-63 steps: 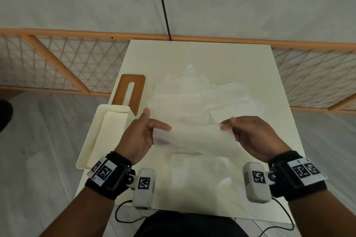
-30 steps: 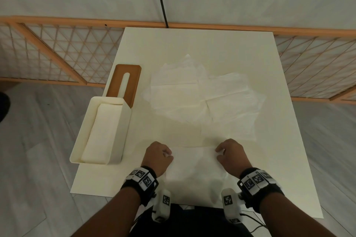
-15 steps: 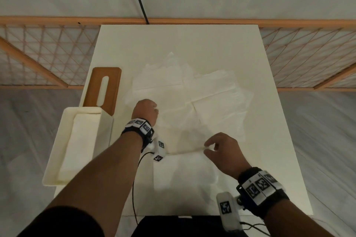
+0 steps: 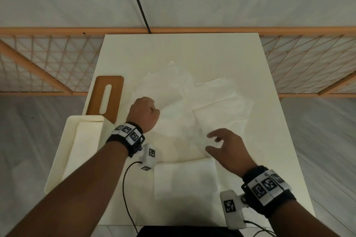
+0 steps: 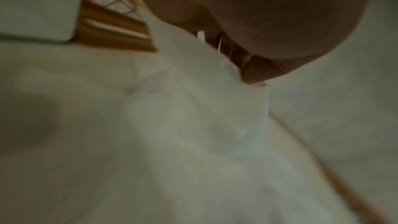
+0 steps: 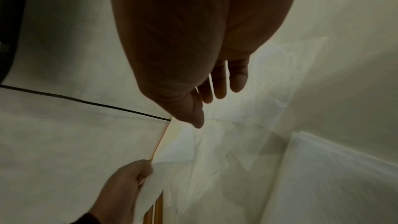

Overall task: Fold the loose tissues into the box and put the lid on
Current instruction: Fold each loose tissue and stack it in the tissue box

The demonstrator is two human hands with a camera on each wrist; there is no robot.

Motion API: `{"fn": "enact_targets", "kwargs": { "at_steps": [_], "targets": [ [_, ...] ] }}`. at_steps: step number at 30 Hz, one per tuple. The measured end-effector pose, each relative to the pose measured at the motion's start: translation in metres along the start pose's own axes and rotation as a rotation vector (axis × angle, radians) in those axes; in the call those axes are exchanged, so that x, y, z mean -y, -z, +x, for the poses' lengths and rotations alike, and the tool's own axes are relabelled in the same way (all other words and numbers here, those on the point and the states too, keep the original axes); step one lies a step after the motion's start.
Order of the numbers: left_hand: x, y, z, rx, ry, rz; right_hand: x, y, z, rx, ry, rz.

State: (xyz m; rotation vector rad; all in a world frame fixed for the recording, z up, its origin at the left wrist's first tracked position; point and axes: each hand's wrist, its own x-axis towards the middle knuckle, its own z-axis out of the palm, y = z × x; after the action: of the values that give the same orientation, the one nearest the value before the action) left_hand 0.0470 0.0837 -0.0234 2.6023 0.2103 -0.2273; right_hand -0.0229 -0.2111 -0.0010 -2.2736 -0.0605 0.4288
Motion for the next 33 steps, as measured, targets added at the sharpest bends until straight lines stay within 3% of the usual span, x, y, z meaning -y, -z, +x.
{"fn": "enact_targets", "kwargs": {
  "at_steps": [5,8,10,13,16,19,22,28,33],
  "targets": [
    [-0.027,0.061,-0.037,0.331,-0.054,-0.300,0.025,0.003,0.012,0.095,0.232,-0.106],
    [-0.040,0.081,-0.067,0.464,-0.090,-0.482,0.046,-0.008,0.012,0.152,0.374,-0.185],
    [-0.045,0.091,-0.082,0.504,-0.101,-0.590,0.059,-0.014,0.007,0.130,0.411,-0.093],
    [-0.037,0.102,-0.096,0.474,-0.050,-0.721,0.068,-0.013,0.004,0.072,0.283,0.207],
    [-0.016,0.101,-0.112,0.385,0.175,-1.133,0.073,-0.003,-0.001,0.177,0.122,0.503],
    [0.005,0.078,-0.132,0.494,0.424,-1.493,0.075,0.007,-0.008,0.221,-0.011,0.723],
    [0.006,0.052,-0.157,0.555,0.374,-1.391,0.072,0.009,-0.014,0.227,-0.123,0.823],
    [-0.008,0.043,-0.163,0.192,0.268,-1.285,0.065,0.008,-0.024,0.284,-0.195,1.000],
    [-0.002,0.050,-0.165,0.189,0.222,-1.140,0.062,0.004,-0.026,0.314,-0.184,0.973]
  ]
}}
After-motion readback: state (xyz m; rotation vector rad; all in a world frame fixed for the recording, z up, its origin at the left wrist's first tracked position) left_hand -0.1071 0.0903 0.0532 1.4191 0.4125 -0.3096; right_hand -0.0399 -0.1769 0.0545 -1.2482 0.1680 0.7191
